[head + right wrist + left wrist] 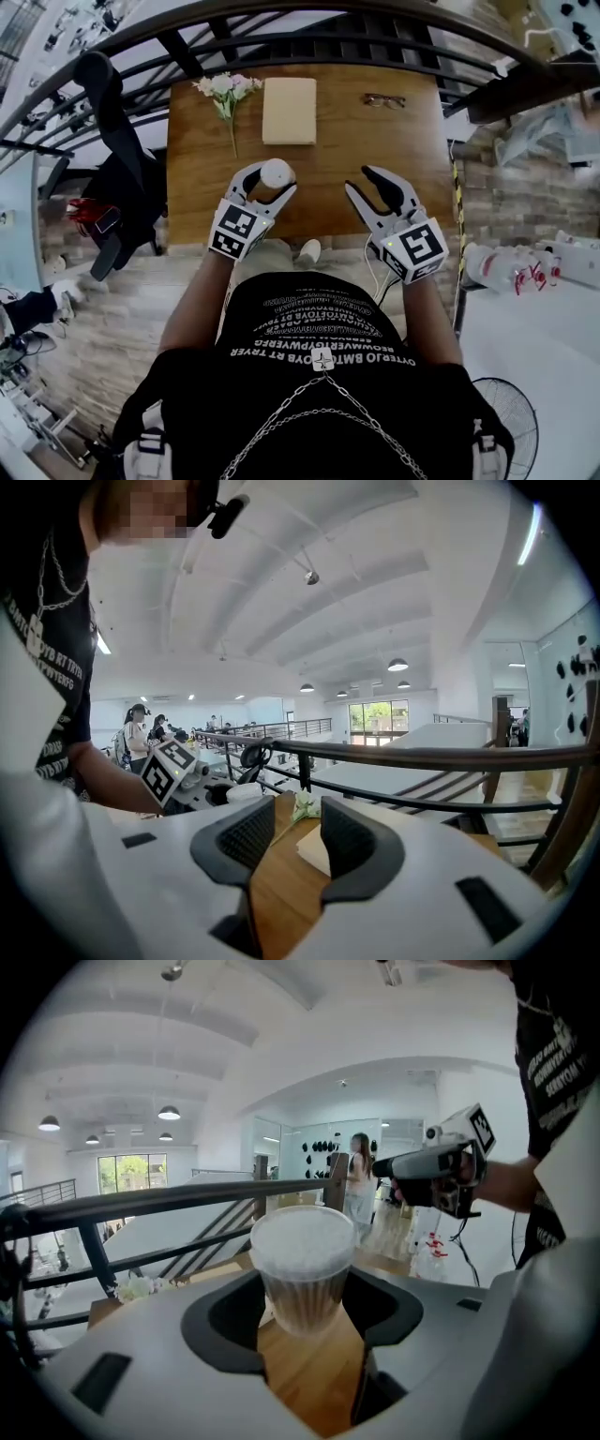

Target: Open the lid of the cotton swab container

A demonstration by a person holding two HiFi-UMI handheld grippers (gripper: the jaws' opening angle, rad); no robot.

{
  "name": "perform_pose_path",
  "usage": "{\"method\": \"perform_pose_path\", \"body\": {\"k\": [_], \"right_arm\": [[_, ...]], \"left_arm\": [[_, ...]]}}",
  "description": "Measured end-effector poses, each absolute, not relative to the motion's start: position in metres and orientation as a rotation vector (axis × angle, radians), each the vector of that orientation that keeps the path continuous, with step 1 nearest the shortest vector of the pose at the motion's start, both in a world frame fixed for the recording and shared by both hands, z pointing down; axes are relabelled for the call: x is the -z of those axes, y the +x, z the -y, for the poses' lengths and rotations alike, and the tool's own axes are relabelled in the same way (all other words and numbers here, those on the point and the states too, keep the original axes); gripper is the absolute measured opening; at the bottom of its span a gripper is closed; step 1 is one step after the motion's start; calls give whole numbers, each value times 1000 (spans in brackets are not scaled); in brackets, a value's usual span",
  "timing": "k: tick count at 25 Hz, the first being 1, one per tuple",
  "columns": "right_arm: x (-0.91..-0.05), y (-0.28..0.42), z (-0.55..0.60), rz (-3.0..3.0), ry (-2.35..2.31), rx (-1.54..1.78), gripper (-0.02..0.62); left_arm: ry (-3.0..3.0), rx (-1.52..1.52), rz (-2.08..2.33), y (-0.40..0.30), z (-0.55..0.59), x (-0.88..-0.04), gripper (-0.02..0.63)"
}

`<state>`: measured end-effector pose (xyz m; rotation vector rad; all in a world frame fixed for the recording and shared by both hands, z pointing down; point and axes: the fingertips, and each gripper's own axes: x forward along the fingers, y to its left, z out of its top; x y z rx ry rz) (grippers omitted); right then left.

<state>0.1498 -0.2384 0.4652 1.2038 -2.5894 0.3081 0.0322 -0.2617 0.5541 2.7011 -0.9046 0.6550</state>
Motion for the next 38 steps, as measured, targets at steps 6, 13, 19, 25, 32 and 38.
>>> {"method": "perform_pose_path", "body": {"k": [6, 13, 19, 25, 32, 38], "right_arm": [[-432, 131, 240, 2691, 1102, -298, 153], [-388, 94, 225, 2865, 833, -249, 166], [-357, 63, 200, 2979, 473, -252, 278], [-358, 53, 194, 2967, 331, -224, 285], [-369, 52, 190, 2922, 366, -193, 258], [-372, 57, 192, 2948, 443, -366, 249]], "left_arm": [[2738, -601, 763, 47, 252, -483, 275], [2728, -694, 660, 52, 229, -439, 270], [2784, -811, 530, 65, 204, -419, 268], [2807, -844, 420, 75, 192, -412, 268], [2833, -934, 358, 80, 188, -414, 265], [2839, -956, 434, 83, 187, -420, 255]]}}
